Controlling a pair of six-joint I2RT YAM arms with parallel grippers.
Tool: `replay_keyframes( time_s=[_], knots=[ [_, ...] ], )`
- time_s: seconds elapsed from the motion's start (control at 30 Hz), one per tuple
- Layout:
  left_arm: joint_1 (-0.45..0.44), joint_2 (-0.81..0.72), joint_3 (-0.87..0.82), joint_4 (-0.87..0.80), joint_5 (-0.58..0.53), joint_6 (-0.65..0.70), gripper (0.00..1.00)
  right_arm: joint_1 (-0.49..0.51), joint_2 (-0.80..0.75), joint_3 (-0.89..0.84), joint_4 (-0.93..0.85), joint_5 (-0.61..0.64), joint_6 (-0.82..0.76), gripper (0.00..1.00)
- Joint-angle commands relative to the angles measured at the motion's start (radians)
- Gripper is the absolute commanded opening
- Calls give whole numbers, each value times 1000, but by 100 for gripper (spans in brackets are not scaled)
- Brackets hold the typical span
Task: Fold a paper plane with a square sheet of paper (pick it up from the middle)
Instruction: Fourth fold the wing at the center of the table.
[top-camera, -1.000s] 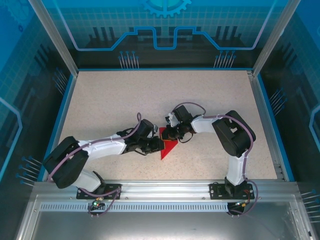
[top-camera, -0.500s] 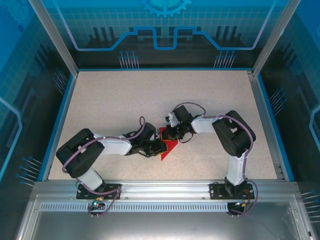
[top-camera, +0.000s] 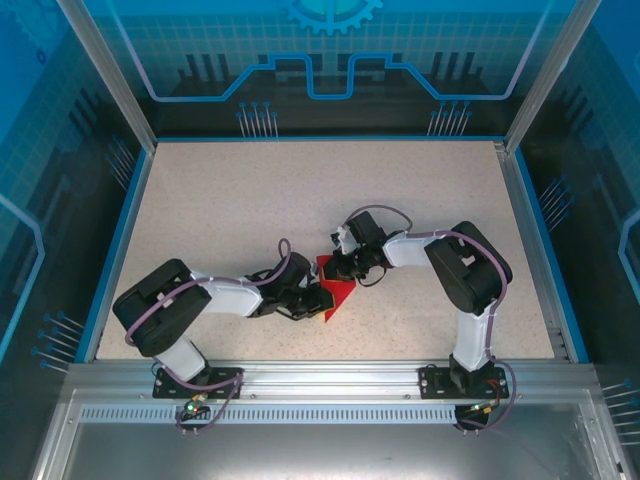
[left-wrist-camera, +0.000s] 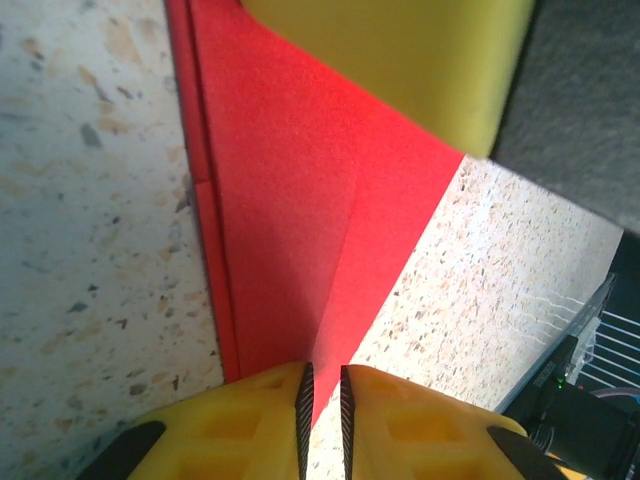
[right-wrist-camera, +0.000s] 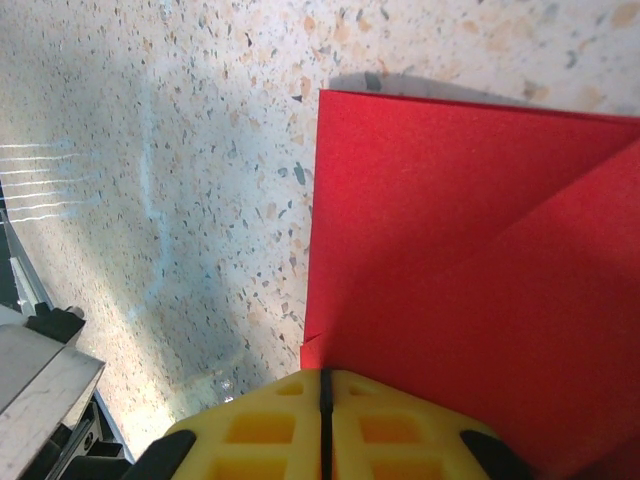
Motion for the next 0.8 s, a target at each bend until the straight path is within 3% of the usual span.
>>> replay_keyframes(
  time_s=[0.0, 0.5, 0.77],
  knots=[
    [-52, -24, -50, -143, 9, -21, 20, 6, 52, -60, -101, 101, -8, 9],
    [-94, -122, -81, -210, -12, -12, 18, 6, 47, -71, -97, 101, -8, 9],
    [-90, -230, 7, -285, -79, 36, 19, 5, 47, -69, -97, 99, -6, 9]
  ],
)
